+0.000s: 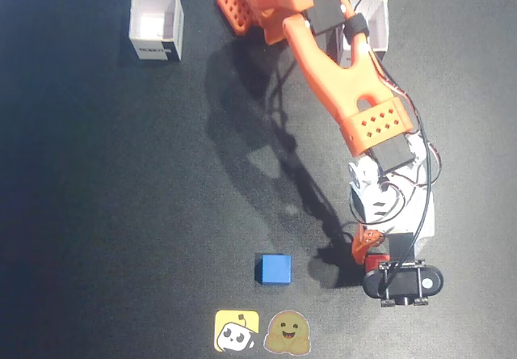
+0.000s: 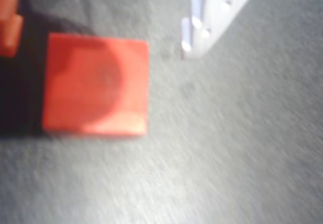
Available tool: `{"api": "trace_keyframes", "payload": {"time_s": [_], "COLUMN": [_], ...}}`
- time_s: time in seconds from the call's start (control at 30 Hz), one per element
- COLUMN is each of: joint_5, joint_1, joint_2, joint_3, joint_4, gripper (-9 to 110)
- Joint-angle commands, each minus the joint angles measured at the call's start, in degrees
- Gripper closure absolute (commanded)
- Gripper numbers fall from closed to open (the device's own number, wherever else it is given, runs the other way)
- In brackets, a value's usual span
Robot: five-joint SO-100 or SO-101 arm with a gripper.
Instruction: Put the red cube in the right box and the blue cube in the left box.
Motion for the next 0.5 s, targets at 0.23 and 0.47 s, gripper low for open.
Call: {"api": "trace_keyframes", "payload": {"time_s": [0.23,0.47], "joint_5": [-3.3,-4.7], "joint_1": [-0.1,0.4], "joint_2": [-1.0,-2.5], "joint_3": [-3.8,-4.5], "joint_4": [-5.6,-5.7], "gripper": [76,76]}}
